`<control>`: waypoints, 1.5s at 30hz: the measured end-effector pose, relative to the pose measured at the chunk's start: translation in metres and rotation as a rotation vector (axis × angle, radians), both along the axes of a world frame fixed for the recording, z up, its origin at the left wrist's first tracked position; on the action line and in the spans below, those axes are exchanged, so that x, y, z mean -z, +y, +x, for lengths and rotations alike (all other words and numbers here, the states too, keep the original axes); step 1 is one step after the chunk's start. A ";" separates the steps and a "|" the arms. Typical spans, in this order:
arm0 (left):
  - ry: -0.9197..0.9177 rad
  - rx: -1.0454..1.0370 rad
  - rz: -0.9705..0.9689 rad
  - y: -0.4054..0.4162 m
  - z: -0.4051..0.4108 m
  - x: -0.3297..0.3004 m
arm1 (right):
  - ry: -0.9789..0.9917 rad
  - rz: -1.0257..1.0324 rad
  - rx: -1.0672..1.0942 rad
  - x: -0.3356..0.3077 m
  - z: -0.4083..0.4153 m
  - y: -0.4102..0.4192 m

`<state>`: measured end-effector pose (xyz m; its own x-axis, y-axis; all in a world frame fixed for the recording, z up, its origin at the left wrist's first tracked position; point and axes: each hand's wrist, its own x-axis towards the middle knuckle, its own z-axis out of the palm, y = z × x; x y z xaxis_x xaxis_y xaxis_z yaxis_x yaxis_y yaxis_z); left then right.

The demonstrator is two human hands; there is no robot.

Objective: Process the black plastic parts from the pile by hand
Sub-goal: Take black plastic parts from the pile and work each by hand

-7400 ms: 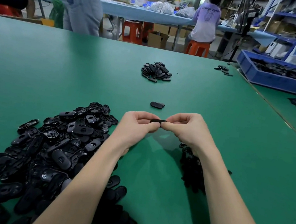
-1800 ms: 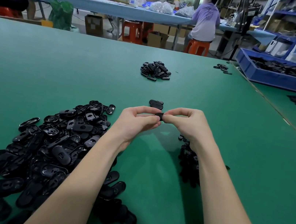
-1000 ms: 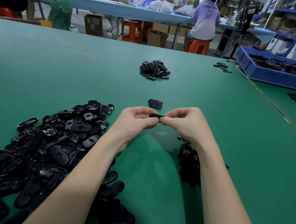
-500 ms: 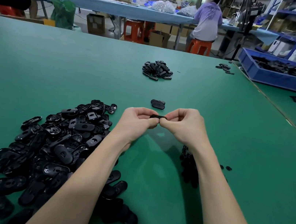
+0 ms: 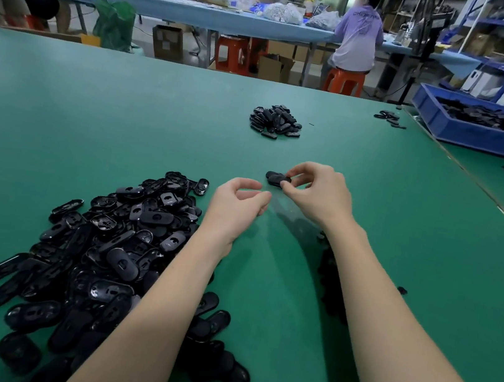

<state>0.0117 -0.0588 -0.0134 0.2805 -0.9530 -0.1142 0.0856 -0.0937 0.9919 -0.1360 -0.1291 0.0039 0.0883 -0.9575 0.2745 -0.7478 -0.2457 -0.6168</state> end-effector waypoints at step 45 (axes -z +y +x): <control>-0.802 0.075 -0.041 0.007 0.006 -0.007 | -0.046 0.146 -0.136 -0.014 -0.016 0.010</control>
<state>0.0174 -0.0516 -0.0069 0.1972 -0.9717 0.1302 -0.6594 -0.0332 0.7511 -0.1519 -0.1191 0.0183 0.2100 -0.9675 0.1406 -0.6843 -0.2482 -0.6857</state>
